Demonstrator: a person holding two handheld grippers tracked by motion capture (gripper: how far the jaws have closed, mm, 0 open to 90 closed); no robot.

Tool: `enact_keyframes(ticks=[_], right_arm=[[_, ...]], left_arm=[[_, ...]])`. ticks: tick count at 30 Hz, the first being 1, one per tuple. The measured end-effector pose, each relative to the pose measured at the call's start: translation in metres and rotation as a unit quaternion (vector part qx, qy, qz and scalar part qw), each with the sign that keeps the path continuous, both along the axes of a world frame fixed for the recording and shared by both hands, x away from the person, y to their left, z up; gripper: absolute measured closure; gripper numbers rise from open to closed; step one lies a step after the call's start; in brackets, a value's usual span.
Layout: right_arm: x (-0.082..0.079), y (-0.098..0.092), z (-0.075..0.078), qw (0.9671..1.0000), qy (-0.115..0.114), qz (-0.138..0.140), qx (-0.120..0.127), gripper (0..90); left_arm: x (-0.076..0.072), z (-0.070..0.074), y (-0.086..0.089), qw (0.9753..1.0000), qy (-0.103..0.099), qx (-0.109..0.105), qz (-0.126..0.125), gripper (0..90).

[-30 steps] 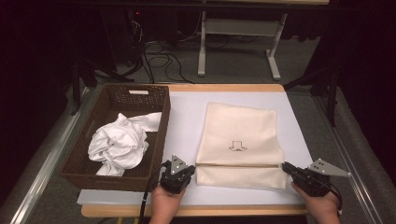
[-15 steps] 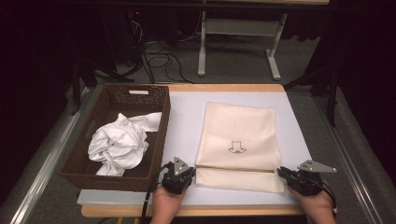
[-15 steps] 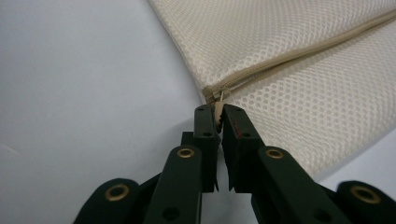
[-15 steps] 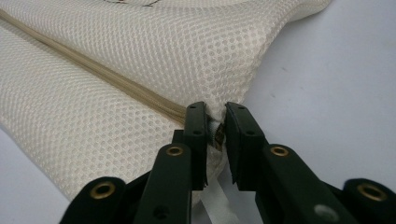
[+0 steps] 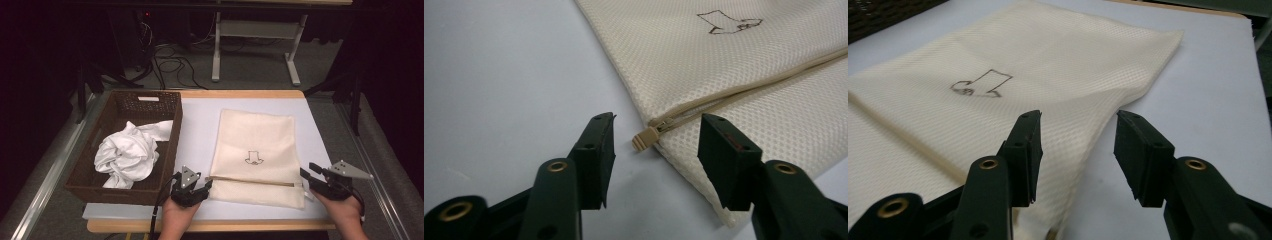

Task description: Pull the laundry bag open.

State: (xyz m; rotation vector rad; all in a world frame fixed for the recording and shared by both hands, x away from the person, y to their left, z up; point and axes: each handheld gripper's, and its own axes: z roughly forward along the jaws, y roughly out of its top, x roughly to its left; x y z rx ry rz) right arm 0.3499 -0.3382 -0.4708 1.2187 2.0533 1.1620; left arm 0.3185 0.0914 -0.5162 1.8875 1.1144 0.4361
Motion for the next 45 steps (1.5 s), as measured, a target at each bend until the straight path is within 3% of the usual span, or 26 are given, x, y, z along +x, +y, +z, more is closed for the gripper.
enact_keyframes(ticks=[5,7,11,15,17,19,21,22,23,25,31,33,37,39,42,45], right_arm=[[0.045,0.005,-0.001,0.999,0.029,-0.024,-0.025,56.2],[0.062,0.007,-0.002,0.9984,0.031,-0.031,-0.035,56.5],[0.096,0.013,-0.008,0.9967,0.052,-0.048,-0.04,56.5],[0.116,0.014,-0.025,0.9928,0.094,-0.052,-0.054,57.5],[0.118,0.014,-0.034,0.9907,0.113,-0.05,-0.058,60.3],[0.114,0.013,-0.038,0.992,0.105,-0.051,-0.047,77.7],[0.109,0.013,-0.037,0.9926,0.103,-0.041,-0.05,88.6],[0.107,0.014,-0.037,0.9927,0.097,-0.039,-0.06,89.0],[0.105,0.014,-0.036,0.9927,0.091,-0.039,-0.069,89.1],[0.1,0.008,-0.035,0.9934,0.086,-0.045,-0.062,89.1],[0.086,-0.015,-0.035,0.9931,0.072,-0.071,-0.059,87.7],[0.083,-0.019,-0.035,0.993,0.074,-0.076,-0.053,81.5],[0.07,-0.022,-0.023,0.9954,0.052,-0.076,-0.026,64.2],[0.056,-0.021,-0.014,0.997,0.027,-0.071,-0.019,52.6],[0.034,-0.019,-0.006,0.9987,-0.005,-0.05,-0.013,44.4],[0.012,-0.019,-0.001,0.9992,-0.022,-0.033,-0.005,35.4]], left_arm=[[-0.006,-0.001,-0.005,0.9997,0.008,0.017,-0.016,45.9],[-0.008,-0.002,-0.007,0.9993,0.016,0.024,-0.023,45.9],[-0.011,-0.005,-0.007,0.9982,0.035,0.026,-0.04,51.8],[-0.013,-0.006,-0.004,0.9974,0.049,0.025,-0.047,57.5],[-0.012,-0.008,-0.003,0.9966,0.065,0.011,-0.051,61.1],[-0.011,-0.008,-0.002,0.9962,0.068,0.006,-0.055,64.8],[-0.011,-0.009,-0.003,0.9949,0.073,-0.003,-0.07,76.5],[-0.011,-0.009,-0.004,0.9948,0.07,-0.005,-0.074,81.9],[-0.01,-0.008,-0.007,0.9953,0.062,0.006,-0.074,85.1],[-0.007,-0.006,-0.01,0.996,0.049,0.024,-0.071,87.8],[0.013,-0.007,-0.019,0.9979,0.033,0.021,-0.052,88.0],[0.013,-0.008,-0.018,0.9984,0.03,0.016,-0.045,84.1],[0.008,-0.004,-0.012,0.9995,0.004,-0.008,-0.029,63.2],[0.004,-0.001,-0.012,0.9996,-0.019,0.002,-0.023,54.4],[0.0,0.002,-0.014,0.9985,-0.04,0.029,-0.024,48.0],[-0.003,0.003,-0.017,0.9955,-0.056,0.07,-0.031,41.7]])
